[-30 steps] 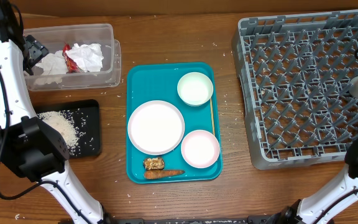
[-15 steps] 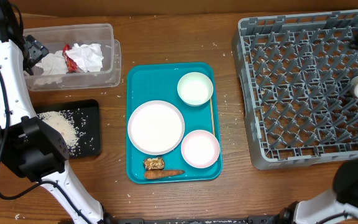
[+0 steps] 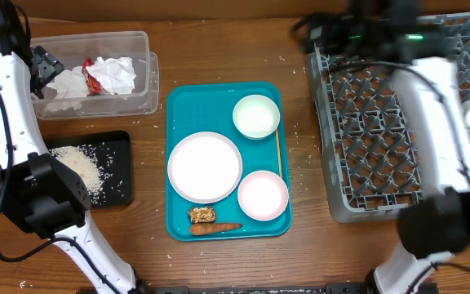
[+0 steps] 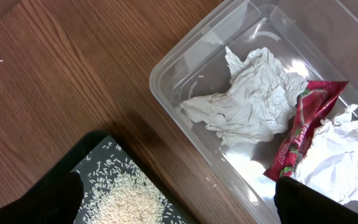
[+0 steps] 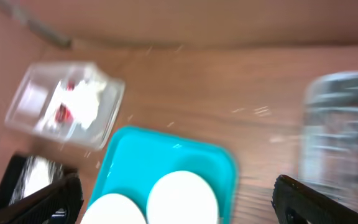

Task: Sort waste into correct bins and load items into the dishwasher
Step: 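Reach the right gripper back to the white bowl on the teal tray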

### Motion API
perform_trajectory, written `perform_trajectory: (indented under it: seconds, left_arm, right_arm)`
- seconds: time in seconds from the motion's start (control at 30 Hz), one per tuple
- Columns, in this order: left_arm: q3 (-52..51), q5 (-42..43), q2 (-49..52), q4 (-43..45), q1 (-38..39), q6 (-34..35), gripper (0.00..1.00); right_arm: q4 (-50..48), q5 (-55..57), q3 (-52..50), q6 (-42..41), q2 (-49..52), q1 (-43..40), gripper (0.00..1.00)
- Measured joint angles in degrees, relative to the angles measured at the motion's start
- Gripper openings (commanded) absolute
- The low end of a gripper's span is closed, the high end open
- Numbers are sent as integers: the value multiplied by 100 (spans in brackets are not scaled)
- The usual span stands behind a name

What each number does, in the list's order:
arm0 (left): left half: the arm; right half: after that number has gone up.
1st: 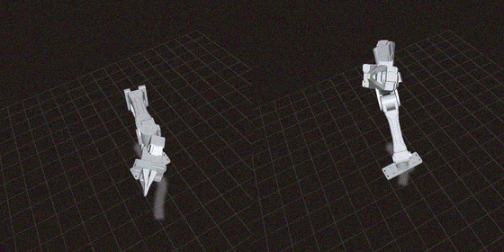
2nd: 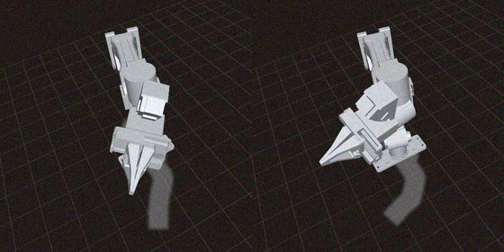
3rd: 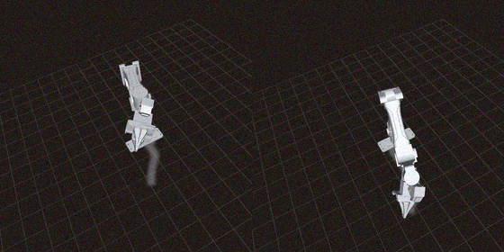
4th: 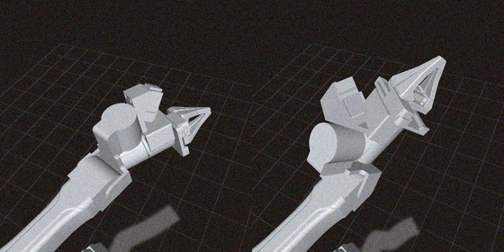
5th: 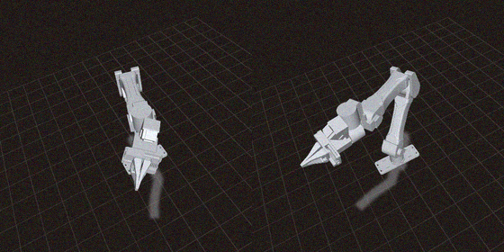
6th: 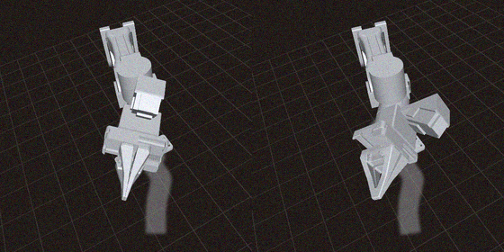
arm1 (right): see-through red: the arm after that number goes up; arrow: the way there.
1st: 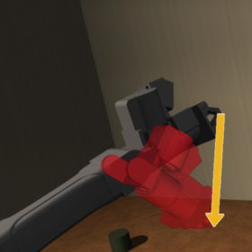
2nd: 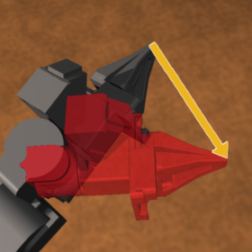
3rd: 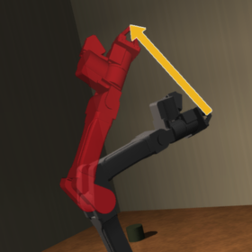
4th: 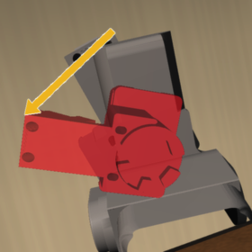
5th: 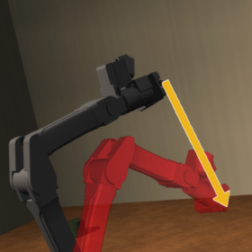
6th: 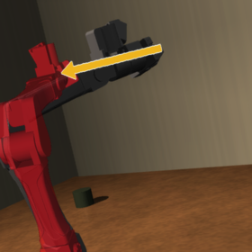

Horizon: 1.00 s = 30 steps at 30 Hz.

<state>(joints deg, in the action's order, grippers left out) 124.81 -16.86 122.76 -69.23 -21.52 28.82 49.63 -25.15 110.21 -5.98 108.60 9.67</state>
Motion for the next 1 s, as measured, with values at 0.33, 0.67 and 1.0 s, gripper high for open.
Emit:
perform_trajectory:
  seconds: [0.33, 0.67, 1.0]
  left_arm:
    - [0, 0, 0, 0, 0, 0, 100]
    - [0, 0, 0, 0, 0, 0, 100]
    - [0, 0, 0, 0, 0, 0, 100]
  right_arm:
    - [-201, 1202, -15, -122, 1589, 1856, 100]
    - [-50, 2800, -20, -535, 2135, 2802, 86]
    - [232, 3163, -20, -1231, 2251, 2555, 76]
